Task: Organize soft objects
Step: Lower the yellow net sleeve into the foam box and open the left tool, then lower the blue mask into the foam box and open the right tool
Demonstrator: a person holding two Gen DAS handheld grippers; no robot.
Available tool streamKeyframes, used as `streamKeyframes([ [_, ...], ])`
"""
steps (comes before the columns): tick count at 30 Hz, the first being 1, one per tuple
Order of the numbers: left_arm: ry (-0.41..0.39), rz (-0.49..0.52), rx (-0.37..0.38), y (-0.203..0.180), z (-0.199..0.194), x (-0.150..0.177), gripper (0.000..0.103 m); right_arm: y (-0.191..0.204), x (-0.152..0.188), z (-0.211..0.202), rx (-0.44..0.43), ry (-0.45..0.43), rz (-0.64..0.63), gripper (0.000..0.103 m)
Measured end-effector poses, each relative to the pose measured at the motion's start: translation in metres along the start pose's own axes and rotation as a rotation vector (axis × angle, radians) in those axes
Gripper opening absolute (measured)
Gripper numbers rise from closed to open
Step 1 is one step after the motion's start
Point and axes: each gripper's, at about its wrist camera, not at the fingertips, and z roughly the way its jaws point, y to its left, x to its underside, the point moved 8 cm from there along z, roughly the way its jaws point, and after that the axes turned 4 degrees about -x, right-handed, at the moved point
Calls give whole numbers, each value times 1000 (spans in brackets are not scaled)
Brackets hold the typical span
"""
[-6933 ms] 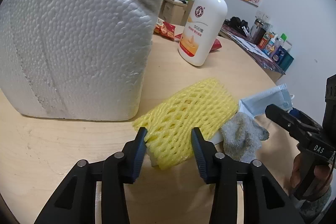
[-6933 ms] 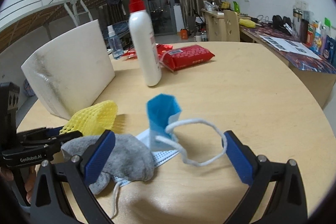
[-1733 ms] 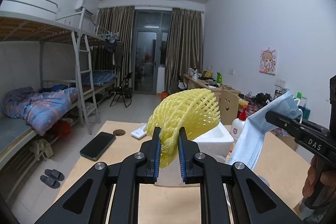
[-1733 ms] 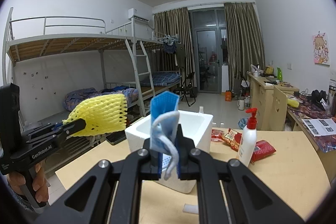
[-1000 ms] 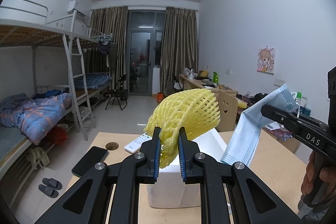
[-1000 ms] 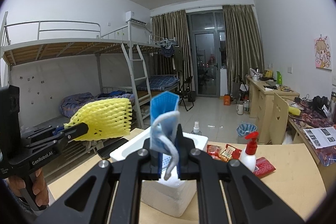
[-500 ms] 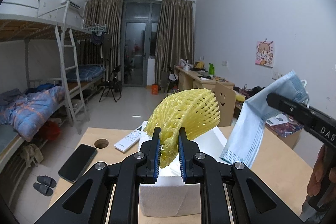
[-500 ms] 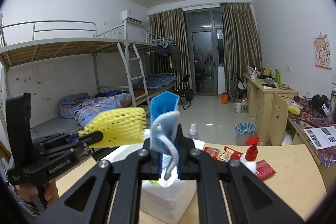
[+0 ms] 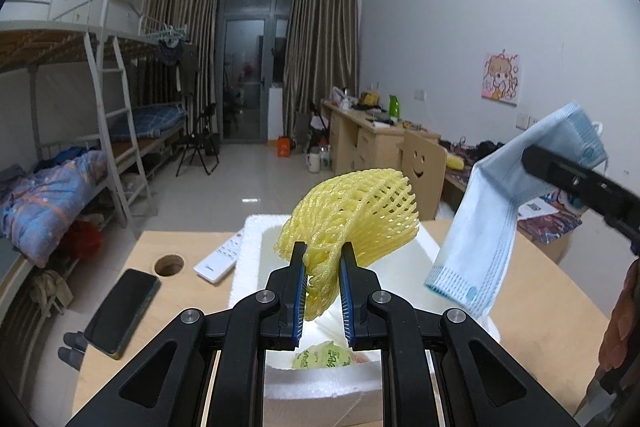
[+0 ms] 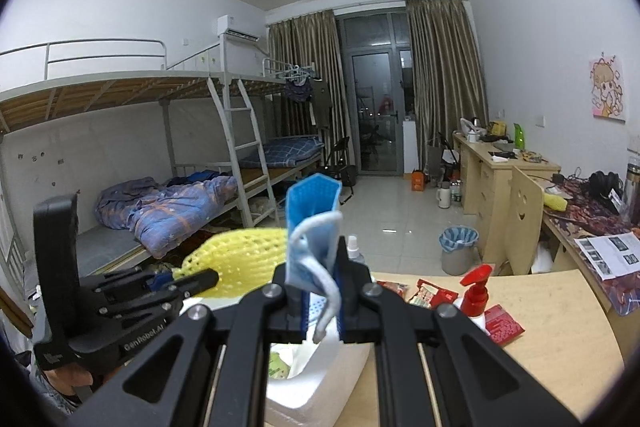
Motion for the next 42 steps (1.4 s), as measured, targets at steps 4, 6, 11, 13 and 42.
streamKeyframes([
  [4, 32, 1, 7, 1, 14, 3, 16, -3, 2, 4, 11, 12, -2, 13],
  [6, 35, -3, 9, 1, 17, 4, 20, -4, 4, 6, 15, 18, -2, 13],
  [11, 25, 21, -12, 0, 20, 5, 45, -5, 5, 8, 28, 28, -1, 13],
  [13, 16, 14, -25, 3, 19, 5, 71, -3, 5, 10, 32, 31, -1, 13],
  [42, -124, -39, -179, 72, -37, 2, 102, 25, 7, 51, 17, 83, -22, 13],
])
